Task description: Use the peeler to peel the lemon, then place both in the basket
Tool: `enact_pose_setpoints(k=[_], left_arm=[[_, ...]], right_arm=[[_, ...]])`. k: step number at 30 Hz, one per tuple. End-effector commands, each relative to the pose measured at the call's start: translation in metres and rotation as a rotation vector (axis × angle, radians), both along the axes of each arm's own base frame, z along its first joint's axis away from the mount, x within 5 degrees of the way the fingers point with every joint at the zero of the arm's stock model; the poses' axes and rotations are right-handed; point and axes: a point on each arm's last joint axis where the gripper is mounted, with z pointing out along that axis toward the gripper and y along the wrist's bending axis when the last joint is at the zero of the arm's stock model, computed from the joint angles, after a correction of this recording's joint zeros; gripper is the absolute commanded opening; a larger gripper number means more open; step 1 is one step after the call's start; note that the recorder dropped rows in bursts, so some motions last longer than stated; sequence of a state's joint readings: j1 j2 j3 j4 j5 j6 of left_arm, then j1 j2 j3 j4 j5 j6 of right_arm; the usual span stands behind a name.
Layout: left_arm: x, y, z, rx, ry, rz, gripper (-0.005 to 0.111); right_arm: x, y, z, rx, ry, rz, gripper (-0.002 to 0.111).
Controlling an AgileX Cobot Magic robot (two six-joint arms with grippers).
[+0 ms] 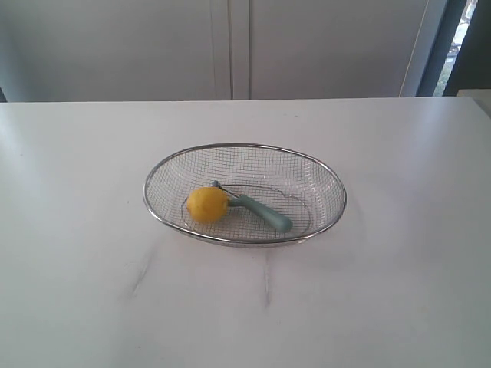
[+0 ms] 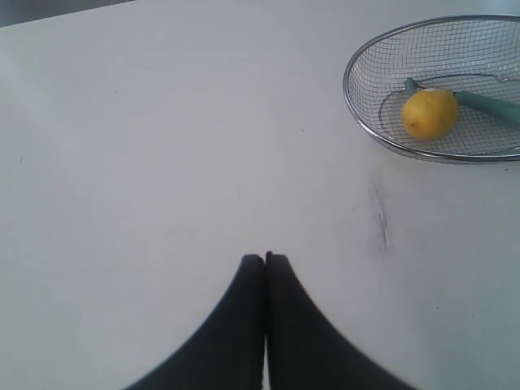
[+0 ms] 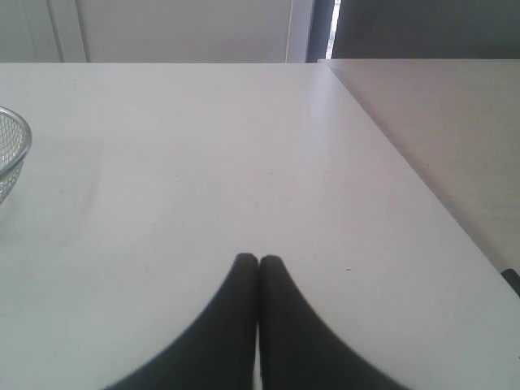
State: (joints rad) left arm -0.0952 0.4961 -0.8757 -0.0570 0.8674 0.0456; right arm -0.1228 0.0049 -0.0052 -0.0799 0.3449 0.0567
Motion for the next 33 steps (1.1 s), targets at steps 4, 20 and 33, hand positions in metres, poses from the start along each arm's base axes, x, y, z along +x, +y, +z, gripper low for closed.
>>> enact_pose_setpoints(k=[4,20,33], left_arm=[[-0.002,0.000,-0.002,0.008,0.008,-0.001,0.000],[-0.031,0.006,-0.039,0.015,-0.081,0.039,0.000],[-0.007,0.008,-0.131,-0.017,-0.291,0.101,0.000]], right_arm=[[0.000,0.000,-0.001,-0.008,-0.001,-0.007,0.000],[0.000,0.000,-0.001,-0.008,-0.001,-0.007,0.000],[0.000,0.000,-0.001,-0.008,-0.001,-0.007,0.000]])
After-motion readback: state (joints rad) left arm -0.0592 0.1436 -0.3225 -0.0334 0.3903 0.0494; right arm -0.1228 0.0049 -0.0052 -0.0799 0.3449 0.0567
